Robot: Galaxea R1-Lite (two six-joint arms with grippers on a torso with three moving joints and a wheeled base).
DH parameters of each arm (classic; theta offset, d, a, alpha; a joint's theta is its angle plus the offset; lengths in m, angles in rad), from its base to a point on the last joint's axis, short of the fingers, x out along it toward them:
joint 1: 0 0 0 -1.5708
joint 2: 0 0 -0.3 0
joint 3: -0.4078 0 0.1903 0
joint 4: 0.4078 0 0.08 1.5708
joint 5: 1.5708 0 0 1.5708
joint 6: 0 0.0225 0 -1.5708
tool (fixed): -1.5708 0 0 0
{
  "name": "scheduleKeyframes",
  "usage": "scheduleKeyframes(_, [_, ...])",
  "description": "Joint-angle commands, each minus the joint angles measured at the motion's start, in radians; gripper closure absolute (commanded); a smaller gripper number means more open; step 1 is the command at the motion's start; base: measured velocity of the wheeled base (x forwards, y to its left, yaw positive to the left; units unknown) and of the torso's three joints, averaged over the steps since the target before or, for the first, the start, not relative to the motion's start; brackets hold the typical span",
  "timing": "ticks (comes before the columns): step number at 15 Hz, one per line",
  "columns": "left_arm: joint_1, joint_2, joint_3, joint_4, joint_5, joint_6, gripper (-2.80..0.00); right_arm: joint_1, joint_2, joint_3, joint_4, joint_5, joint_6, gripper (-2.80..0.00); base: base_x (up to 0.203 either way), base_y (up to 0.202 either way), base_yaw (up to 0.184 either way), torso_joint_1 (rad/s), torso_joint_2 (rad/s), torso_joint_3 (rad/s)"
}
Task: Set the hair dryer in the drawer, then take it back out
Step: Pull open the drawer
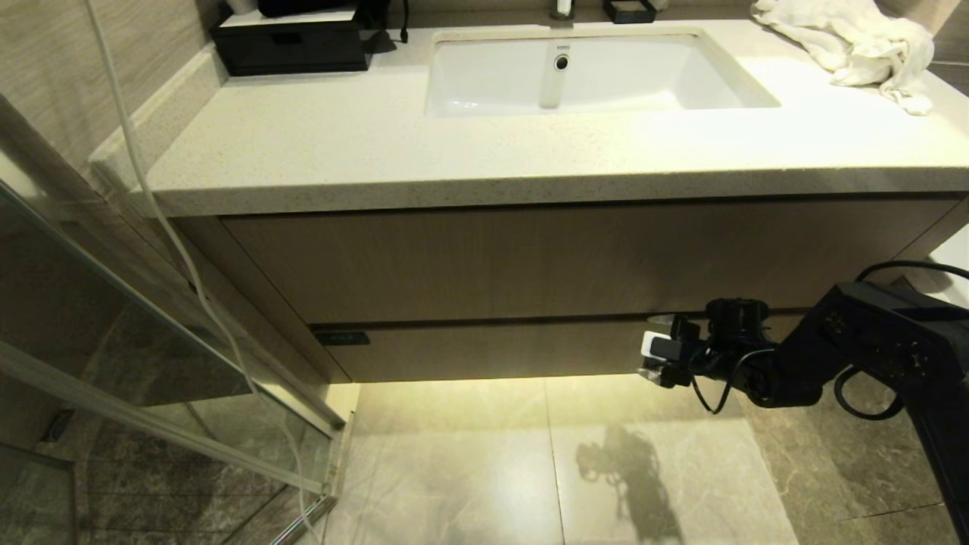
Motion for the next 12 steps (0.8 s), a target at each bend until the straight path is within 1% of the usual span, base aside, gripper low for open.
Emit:
scheduleKeyframes(1, [0.000, 0.000, 0.040, -0.002, 0.000, -0.001, -2.80, 0.001, 0.022, -0.025, -0.011, 0.002, 0.004, -2.80, 0.000, 0.000, 0.000, 0.000, 0.00, 0.000])
scheduleKeyframes(10, [0.000, 0.000, 0.040, -0.002, 0.000, -0.001, -2.80, -0.002, 0.092, -0.078, -0.076, -0.001, 0.018, -2.80, 0.000, 0.000, 0.000, 0.000, 0.00, 0.000])
scheduleKeyframes(12, [0.000, 0.000, 0.040, -0.002, 0.000, -0.001, -2.80, -0.002, 0.105, -0.083, -0.076, -0.016, 0.019, -2.80, 0.000, 0.000, 0.000, 0.000, 0.00, 0.000])
